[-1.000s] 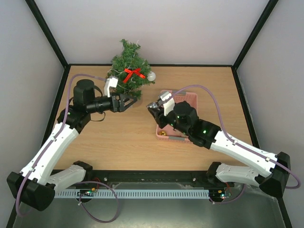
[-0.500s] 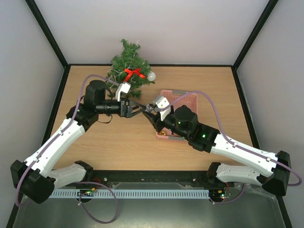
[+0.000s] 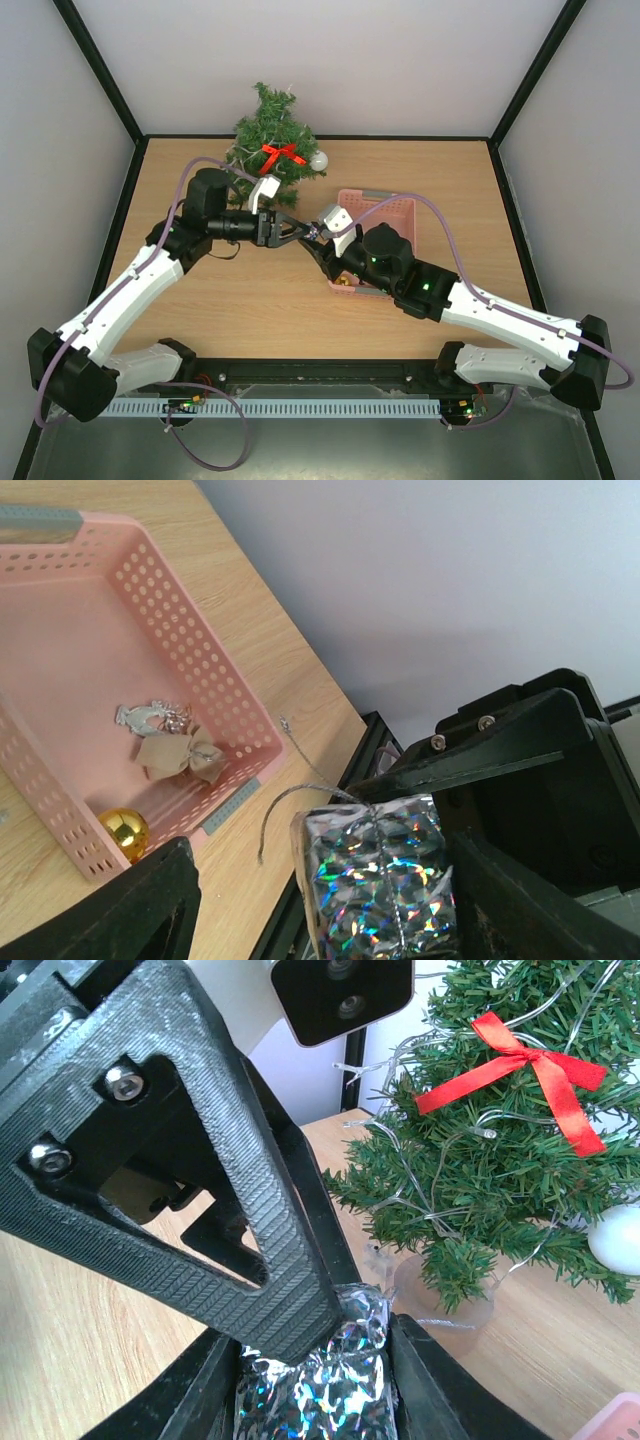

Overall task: Decorate the small christmas tree
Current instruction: Place the decoration item on the Christmas tree.

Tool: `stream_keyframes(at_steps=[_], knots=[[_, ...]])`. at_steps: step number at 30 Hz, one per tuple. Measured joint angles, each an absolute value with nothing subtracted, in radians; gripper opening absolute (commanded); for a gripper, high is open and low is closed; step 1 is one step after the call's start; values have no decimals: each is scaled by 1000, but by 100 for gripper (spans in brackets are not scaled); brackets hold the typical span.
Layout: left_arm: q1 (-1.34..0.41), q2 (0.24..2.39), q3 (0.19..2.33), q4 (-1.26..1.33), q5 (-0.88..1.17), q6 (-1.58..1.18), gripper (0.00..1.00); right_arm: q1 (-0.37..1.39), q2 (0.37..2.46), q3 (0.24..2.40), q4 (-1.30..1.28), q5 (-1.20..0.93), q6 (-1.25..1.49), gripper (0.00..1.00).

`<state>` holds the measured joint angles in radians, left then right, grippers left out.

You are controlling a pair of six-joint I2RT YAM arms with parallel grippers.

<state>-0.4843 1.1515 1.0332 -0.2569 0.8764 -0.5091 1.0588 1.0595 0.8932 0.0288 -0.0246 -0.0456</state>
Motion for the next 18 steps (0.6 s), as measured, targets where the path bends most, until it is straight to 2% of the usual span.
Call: stream_keyframes(at_steps=[10,16,18], knots=[[-491,1155,1032,-228,920,-550,41,1061,1061,887,36,-36,-45,36],[-491,1161,1032,-222,935,-562,34,1061,1064,886,39,-39,-44,37],[-491,1160,1031,-221,935,-566,32,1061,1064,878,51,-39,-44,40]])
